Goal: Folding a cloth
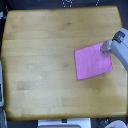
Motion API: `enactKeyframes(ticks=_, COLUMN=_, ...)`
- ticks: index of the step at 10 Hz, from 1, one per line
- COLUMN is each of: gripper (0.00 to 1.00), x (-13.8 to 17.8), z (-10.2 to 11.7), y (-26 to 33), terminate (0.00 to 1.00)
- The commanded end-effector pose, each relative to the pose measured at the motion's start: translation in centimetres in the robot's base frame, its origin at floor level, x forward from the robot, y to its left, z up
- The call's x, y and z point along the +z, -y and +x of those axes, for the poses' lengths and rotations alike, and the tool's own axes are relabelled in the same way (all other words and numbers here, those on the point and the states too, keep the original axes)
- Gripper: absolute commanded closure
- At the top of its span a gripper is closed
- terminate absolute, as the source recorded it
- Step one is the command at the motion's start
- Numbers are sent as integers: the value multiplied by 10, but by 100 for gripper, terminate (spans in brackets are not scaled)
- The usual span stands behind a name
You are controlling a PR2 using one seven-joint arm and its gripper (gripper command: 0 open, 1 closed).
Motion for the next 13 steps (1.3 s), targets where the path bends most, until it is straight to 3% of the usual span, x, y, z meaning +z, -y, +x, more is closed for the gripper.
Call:
enactKeyframes(ticks=1, gripper=0, x=-18, z=2, y=4, terminate=0)
enactKeyframes(ticks=10, gripper=0, x=-36, z=-4, y=15, terminate=0)
enactKeyframes(ticks=11, gripper=100, x=-35, z=-6, y=14, terminate=0)
enactKeyframes(ticks=13, gripper=100, x=-37, z=5, y=4, terminate=0)
